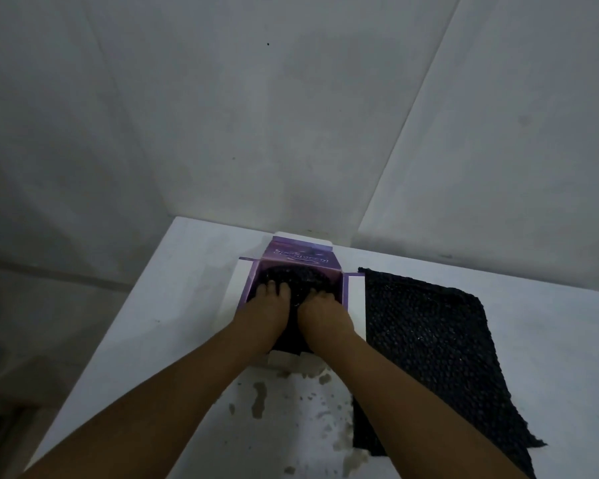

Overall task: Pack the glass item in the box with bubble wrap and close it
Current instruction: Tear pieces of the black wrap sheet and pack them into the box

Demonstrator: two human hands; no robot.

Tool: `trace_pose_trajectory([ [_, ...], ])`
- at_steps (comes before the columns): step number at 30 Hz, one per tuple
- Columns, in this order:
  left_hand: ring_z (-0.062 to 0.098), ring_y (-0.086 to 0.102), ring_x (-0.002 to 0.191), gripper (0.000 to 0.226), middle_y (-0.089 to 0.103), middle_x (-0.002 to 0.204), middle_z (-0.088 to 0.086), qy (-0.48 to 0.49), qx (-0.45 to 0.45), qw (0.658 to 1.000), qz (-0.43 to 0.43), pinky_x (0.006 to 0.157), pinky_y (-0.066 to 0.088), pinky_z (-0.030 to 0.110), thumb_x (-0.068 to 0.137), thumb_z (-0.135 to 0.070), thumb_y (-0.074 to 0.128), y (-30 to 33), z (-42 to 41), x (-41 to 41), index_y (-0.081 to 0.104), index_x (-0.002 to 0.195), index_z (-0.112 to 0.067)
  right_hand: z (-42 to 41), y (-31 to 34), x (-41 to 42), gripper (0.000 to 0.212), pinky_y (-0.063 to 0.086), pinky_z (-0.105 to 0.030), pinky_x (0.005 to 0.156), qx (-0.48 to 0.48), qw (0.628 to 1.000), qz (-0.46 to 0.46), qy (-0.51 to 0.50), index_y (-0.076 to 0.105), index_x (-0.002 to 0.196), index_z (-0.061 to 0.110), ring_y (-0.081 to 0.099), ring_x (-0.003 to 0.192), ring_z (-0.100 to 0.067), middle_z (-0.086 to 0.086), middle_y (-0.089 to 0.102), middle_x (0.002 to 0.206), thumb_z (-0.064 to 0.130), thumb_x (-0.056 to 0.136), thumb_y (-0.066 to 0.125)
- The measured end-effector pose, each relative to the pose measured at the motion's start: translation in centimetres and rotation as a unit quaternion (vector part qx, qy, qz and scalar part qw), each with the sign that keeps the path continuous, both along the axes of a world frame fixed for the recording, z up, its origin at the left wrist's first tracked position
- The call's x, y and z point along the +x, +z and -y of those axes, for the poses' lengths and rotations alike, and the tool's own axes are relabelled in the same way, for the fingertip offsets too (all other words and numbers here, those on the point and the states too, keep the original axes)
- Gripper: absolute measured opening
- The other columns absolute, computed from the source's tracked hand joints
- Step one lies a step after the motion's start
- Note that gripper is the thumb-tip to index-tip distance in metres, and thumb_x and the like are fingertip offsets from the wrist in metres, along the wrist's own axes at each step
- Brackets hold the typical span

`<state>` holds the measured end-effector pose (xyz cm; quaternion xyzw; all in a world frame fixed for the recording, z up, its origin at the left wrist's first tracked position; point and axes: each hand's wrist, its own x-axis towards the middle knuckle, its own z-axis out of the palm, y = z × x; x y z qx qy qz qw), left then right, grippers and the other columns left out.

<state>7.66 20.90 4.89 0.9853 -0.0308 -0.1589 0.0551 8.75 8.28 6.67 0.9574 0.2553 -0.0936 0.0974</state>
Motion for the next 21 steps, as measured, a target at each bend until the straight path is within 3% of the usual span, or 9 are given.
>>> trace_pose_trajectory([
  [3,0.036,0.016,0.144,0.108,0.009,0.157,0.023,0.009,-0.015,0.997,-0.08,0.115,0.029,0.045,0.073,-0.01,0.076,-0.1,-0.1,0.8,0.001,0.15,-0.005,0.3,-0.2,0.2,0.021,0.051,-0.035,0.078,0.016,1.0,-0.025,-0.012,0.059,0.112,-0.002,0.058,0.098,-0.031,-0.021,0.06,0.113,0.003,0.093,0.052],
  [5,0.035,0.024,0.141,0.104,0.017,0.155,0.022,-0.001,-0.024,0.996,-0.085,0.114,0.03,0.042,0.074,-0.011,0.076,0.1,-0.3,1.0,0.006,0.15,-0.002,0.5,-0.3,0.2,0.017,0.05,-0.035,0.079,0.069,0.997,-0.017,-0.022,0.063,0.104,0.002,0.057,0.095,-0.03,-0.019,0.06,0.111,0.002,0.09,0.055],
  [8,0.024,0.054,0.115,0.062,0.052,0.132,0.012,-0.011,-0.067,0.996,0.058,0.099,0.046,0.031,0.08,-0.018,0.071,0.0,-0.7,0.4,0.041,0.135,-0.009,1.1,-0.9,0.2,0.031,0.049,-0.036,0.074,0.206,0.976,0.073,-0.023,0.057,0.109,0.009,0.053,0.092,-0.029,-0.016,0.054,0.111,0.004,0.08,0.066],
  [10,0.02,0.059,0.107,0.047,0.059,0.123,0.006,-0.01,-0.1,0.985,0.141,0.094,0.049,0.029,0.083,-0.021,0.068,-0.1,-0.9,-0.5,0.051,0.126,-0.014,1.2,-1.4,0.2,0.051,0.051,-0.038,0.08,0.234,0.969,0.085,0.0,0.051,0.125,0.012,0.051,0.101,-0.029,-0.014,0.052,0.123,0.011,0.078,0.07],
  [13,0.022,0.057,0.111,0.04,0.058,0.125,0.008,-0.034,-0.091,0.987,0.128,0.095,0.049,0.033,0.088,-0.02,0.061,-0.3,-1.0,-1.6,0.054,0.128,-0.014,0.9,-1.8,1.1,0.064,0.052,-0.043,0.09,0.195,0.978,0.064,0.025,0.038,0.143,0.009,0.049,0.115,-0.033,-0.015,0.046,0.137,0.014,0.085,0.065],
  [19,0.031,0.037,0.134,0.064,0.037,0.148,0.016,-0.063,0.015,0.998,0.001,0.109,0.037,0.041,0.089,-0.02,0.062,-0.1,-0.8,-1.3,0.035,0.145,-0.01,0.3,-2.0,1.9,0.068,0.051,-0.042,0.089,0.081,0.997,-0.011,0.009,0.018,0.15,0.003,0.049,0.118,-0.033,-0.017,0.039,0.141,0.019,0.095,0.054],
  [21,0.028,0.045,0.128,0.056,0.045,0.142,0.013,-0.063,-0.009,0.998,0.014,0.107,0.041,0.038,0.088,-0.021,0.064,0.0,-0.9,-1.3,0.044,0.14,-0.013,0.5,-1.6,2.1,0.067,0.05,-0.043,0.092,0.088,0.996,-0.026,0.012,0.022,0.15,0.004,0.049,0.118,-0.034,-0.017,0.041,0.14,0.018,0.094,0.056],
])
